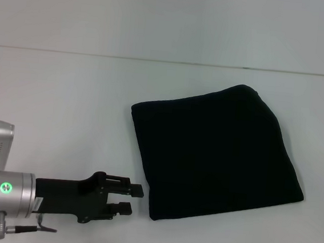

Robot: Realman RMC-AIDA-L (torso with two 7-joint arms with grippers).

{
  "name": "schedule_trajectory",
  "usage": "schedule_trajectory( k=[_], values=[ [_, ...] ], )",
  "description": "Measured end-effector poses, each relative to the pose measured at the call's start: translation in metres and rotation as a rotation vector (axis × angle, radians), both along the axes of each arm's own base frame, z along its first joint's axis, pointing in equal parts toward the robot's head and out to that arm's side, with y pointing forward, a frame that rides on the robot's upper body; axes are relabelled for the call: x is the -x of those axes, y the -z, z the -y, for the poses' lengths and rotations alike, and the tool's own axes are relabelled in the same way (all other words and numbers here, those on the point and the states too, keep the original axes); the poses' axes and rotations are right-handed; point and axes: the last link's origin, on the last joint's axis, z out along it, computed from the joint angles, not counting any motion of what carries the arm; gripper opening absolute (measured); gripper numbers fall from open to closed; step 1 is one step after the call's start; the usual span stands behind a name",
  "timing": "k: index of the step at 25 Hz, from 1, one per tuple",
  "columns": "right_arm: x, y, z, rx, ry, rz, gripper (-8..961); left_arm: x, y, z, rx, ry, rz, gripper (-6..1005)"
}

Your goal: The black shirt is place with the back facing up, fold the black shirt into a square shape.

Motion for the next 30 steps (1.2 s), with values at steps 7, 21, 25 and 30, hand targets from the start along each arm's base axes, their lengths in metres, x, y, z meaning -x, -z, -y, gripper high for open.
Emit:
schedule_trajectory(
  k=[7,21,25,30],
  values=[
    [-0.003,-0.041,-0.037,0.241,0.233,0.047,682,0.002,-0.002,-0.003,-0.009,0.002,-0.017,527],
    [0.044,-0.063,-0.069,0.43,0.361,0.346,683,0.01,0.007,0.003,-0.002,0.048,-0.094,526],
    [0.044,-0.062,-0.069,0.434,0.363,0.337,683,0.002,0.014,0.002,-0.002,0.067,-0.081,525],
    [0.044,-0.061,-0.069,0.435,0.364,0.334,682,-0.009,0.024,-0.002,0.001,0.08,-0.072,525]
  ],
)
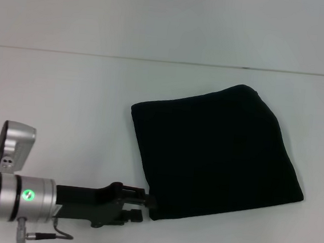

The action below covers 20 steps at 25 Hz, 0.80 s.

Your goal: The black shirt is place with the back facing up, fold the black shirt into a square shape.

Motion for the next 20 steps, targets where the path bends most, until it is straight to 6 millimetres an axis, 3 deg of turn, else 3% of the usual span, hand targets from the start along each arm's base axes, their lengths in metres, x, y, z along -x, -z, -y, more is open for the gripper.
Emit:
schedule_trajectory(
  k=[20],
  values=[
    [0.003,-0.001,-0.004,-0.015,-0.004,0.002,681,-0.012,0.015,-0.013,0.007,0.017,-0.034,523]
  ],
)
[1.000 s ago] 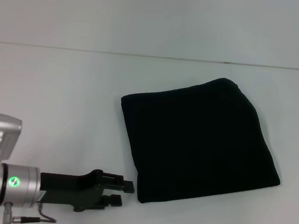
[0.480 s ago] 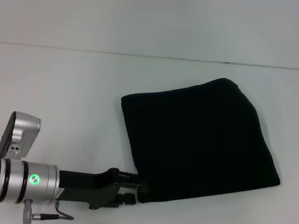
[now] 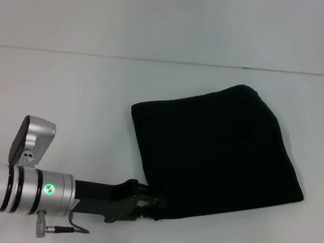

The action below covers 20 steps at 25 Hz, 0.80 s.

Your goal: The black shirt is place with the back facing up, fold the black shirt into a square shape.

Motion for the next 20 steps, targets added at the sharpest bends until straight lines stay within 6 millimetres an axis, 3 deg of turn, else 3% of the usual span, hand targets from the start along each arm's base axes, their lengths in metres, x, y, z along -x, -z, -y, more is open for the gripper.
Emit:
schedule_trajectory(
  k=[3,9,14,20],
  values=[
    [0.0001,-0.0002,-0.0001,-0.002,0.0,-0.003,682,-0.0003,0.0011,-0.0015,-0.001,0.001,-0.011,523],
    [0.0001,-0.0003,0.0,-0.004,0.002,-0.005,682,-0.0012,-0.0002,-0.0037,-0.005,0.003,-0.013,351],
    [0.0004,-0.0006,-0.0003,-0.005,0.006,-0.01,682,-0.0029,-0.0002,-0.0052,-0.005,0.009,-0.014,119],
    [-0.0001,-0.0009,-0.0002,-0.007,0.008,-0.01,682,-0.0031,-0.0027,-0.0067,-0.011,0.014,-0.011,37]
  ],
)
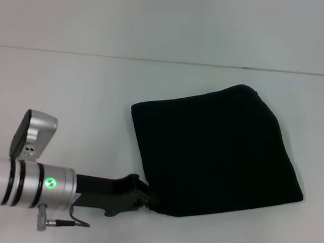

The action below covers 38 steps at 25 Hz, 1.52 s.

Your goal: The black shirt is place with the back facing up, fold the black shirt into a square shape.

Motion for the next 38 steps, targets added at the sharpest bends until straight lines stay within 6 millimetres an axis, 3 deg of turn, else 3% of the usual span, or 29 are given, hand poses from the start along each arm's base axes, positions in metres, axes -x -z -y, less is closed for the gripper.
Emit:
schedule_trajectory(
  k=[15,20,27,38],
  values=[
    [-0.003,-0.001,0.003,0.002,0.01,-0.003,683,0.045,-0.053,-0.008,-0.138,-0.109,-0.034,37],
    [-0.003,-0.001,0.003,0.004,0.017,-0.01,682,0.055,-0.064,-0.001,-0.156,-0.126,-0.029,37],
    [-0.002,-0.001,0.002,0.005,0.016,-0.011,681,0.053,-0.062,0.015,-0.116,-0.109,0.013,38],
    [-0.002,-0.001,0.001,-0.001,0.017,-0.009,682,0.043,-0.064,0.015,-0.081,-0.055,0.044,38]
  ],
)
